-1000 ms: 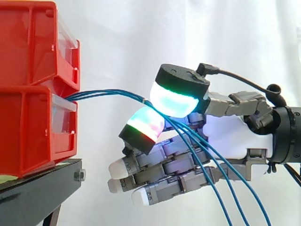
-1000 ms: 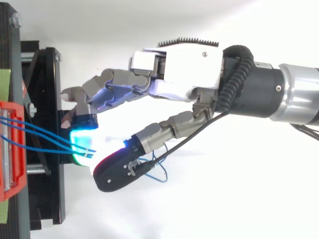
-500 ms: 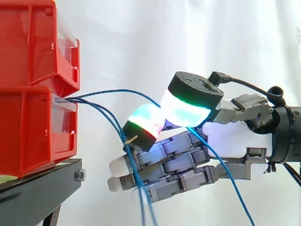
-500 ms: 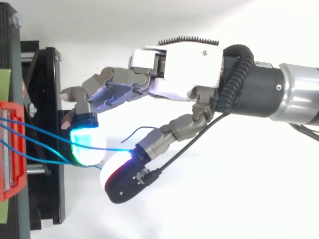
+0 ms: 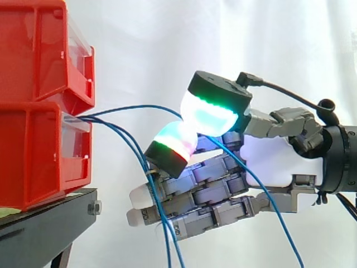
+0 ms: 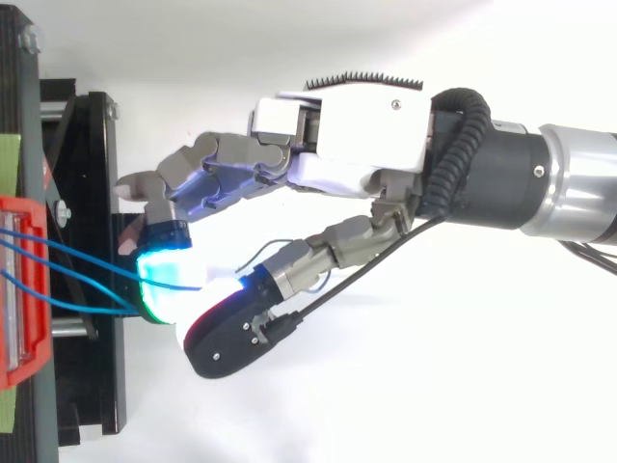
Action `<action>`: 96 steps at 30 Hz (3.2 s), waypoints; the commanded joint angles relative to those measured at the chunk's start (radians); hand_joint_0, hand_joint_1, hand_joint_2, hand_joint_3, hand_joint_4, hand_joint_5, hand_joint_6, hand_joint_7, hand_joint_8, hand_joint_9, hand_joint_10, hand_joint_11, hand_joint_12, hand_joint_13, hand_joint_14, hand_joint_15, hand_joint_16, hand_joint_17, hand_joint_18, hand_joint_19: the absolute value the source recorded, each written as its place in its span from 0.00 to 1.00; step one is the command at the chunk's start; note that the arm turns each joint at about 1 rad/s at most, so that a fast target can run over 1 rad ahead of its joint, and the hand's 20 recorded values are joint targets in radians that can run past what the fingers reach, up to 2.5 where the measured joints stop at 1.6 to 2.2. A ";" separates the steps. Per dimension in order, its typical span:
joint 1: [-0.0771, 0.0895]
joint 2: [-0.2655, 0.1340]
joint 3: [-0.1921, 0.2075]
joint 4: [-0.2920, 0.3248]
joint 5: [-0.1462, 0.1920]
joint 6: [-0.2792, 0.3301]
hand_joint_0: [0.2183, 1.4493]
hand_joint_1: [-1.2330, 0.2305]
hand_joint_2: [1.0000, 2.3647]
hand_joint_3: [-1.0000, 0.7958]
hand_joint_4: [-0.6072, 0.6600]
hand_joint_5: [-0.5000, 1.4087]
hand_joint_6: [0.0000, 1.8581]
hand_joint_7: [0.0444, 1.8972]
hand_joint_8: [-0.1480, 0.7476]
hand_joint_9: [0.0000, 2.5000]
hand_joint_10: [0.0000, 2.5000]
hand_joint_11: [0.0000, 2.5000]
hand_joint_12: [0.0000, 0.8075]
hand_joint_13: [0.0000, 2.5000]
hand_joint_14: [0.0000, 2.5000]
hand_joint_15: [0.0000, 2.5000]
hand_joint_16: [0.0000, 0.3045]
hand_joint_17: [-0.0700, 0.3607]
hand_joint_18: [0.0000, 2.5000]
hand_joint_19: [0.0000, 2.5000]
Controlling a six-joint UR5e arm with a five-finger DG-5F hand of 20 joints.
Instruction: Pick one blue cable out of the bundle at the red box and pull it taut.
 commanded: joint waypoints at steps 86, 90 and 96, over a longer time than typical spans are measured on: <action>-0.021 0.129 -0.078 -0.147 -0.006 -0.104 0.34 0.27 0.02 0.53 0.63 0.18 0.47 0.68 0.59 0.26 0.00 0.15 0.50 0.11 0.00 0.01 0.20 0.48 0.19 0.06; -0.021 0.147 -0.109 -0.121 0.002 -0.107 0.35 0.27 0.02 0.53 0.61 0.18 0.47 0.67 0.59 0.26 0.00 0.15 0.50 0.11 0.00 0.01 0.20 0.48 0.18 0.05; -0.021 0.146 -0.110 -0.113 0.000 -0.124 0.36 0.27 0.02 0.52 0.60 0.18 0.48 0.65 0.59 0.26 0.00 0.15 0.50 0.11 0.00 0.01 0.20 0.48 0.18 0.05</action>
